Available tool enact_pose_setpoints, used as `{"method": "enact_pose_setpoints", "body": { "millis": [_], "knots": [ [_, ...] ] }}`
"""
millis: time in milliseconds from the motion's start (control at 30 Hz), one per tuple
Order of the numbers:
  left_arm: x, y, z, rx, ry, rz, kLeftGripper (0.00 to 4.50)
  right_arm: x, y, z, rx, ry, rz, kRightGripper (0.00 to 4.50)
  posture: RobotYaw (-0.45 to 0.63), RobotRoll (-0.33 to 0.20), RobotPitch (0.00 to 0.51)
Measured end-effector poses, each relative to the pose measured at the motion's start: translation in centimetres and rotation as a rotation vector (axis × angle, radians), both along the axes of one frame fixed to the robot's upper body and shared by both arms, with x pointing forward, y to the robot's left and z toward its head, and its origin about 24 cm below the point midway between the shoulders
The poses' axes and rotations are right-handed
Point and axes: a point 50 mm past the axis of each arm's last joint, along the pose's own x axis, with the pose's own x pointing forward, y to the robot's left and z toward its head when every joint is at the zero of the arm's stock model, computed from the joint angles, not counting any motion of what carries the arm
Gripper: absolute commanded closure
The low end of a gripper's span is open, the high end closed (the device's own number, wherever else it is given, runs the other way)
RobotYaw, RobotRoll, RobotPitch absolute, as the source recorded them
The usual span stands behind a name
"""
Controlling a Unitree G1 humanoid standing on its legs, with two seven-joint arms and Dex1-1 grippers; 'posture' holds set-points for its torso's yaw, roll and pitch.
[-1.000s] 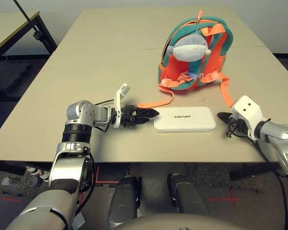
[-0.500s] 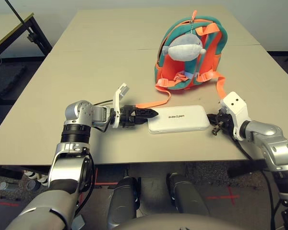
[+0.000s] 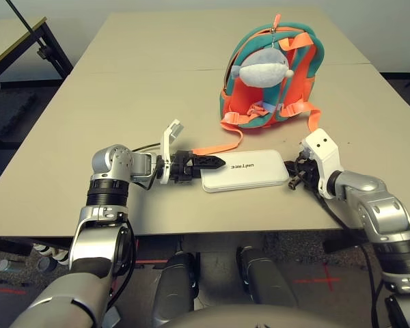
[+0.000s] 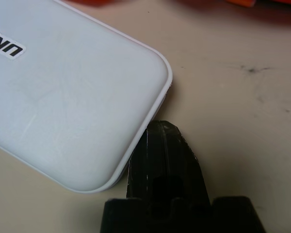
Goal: Put the pencil case into the backpack and zip it.
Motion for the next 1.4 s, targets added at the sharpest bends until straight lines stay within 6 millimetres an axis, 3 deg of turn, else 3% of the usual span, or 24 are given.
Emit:
{"method": "enact_pose_setpoints", "body": {
  "millis": [300, 400, 533, 667, 1033, 1167, 1400],
  "knots": [
    [-0.2, 0.0, 0.1, 0.003, -0.013, -0.004, 0.0, 0.0, 0.5, 0.0, 0.019, 0.005, -0.009, 4.46, -0.21, 0.0, 0.145],
    [-0.2, 0.0, 0.0, 0.003, -0.012, -0.004, 0.61, 0.0, 0.5, 0.0, 0.019, 0.005, -0.009, 4.5, -0.21, 0.0, 0.145],
    [-0.5, -0.5, -0.6, -0.016, 0.013, -0.013, 2.14, 0.1, 0.6, 0.1, 0.019, -0.004, -0.005, 4.5, -0.21, 0.0, 0.146],
    [-0.4, -0.5, 0.3, -0.081, -0.012, -0.015, 3.28, 0.1, 0.6, 0.0, 0.017, -0.004, -0.005, 4.5, -0.21, 0.0, 0.146],
    [0.1, -0.5, 1.0, -0.088, -0.05, 0.0, 3.31, 0.2, 0.7, 0.0, 0.012, -0.015, 0.003, 4.5, -0.21, 0.0, 0.146],
    [0.8, 0.0, 2.3, -0.076, -0.098, 0.043, 3.31, 0.5, 0.7, 0.1, -0.034, -0.052, 0.026, 3.57, -0.21, 0.0, 0.146],
    [1.0, 2.3, 5.7, -0.038, -0.261, 0.118, 3.31, 0.9, 0.4, 0.3, -0.052, -0.109, 0.027, 1.03, -0.19, 0.0, 0.146]
  ]
}}
